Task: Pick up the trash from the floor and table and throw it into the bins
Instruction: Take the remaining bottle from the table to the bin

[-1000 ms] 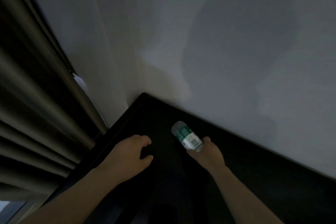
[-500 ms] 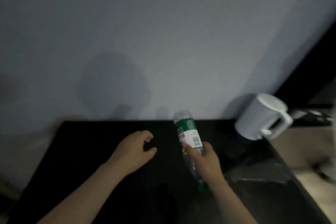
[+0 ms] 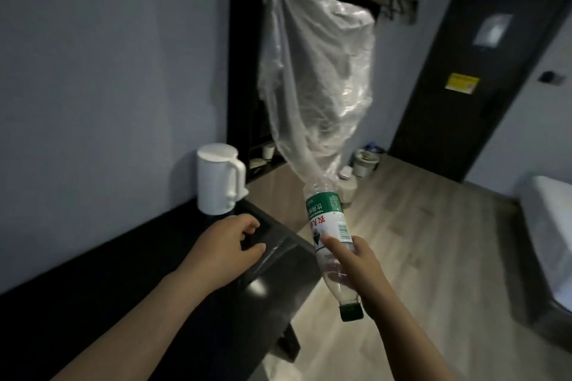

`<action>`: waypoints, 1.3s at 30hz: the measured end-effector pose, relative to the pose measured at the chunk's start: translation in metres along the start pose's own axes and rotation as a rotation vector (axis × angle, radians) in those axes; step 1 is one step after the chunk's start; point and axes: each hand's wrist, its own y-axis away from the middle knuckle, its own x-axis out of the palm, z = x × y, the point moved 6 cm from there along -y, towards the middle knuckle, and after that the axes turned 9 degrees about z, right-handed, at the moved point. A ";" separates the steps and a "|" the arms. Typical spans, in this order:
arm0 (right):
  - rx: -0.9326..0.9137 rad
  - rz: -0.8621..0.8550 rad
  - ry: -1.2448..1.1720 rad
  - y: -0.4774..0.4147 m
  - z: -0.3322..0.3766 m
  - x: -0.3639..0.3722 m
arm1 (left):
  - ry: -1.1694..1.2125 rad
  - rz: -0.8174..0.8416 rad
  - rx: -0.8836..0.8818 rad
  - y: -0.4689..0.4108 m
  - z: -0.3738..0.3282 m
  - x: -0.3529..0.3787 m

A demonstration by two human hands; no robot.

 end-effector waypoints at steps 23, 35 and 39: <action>-0.055 -0.387 -0.291 -0.073 -0.079 -0.477 | -0.012 0.246 0.355 -0.283 -0.342 0.297; -0.003 -0.524 -0.116 -0.272 -0.062 -0.624 | -0.003 0.294 0.433 -0.545 -0.405 0.351; -0.011 -0.542 -0.113 -0.344 -0.053 -0.664 | -0.033 0.305 0.422 -0.617 -0.419 0.369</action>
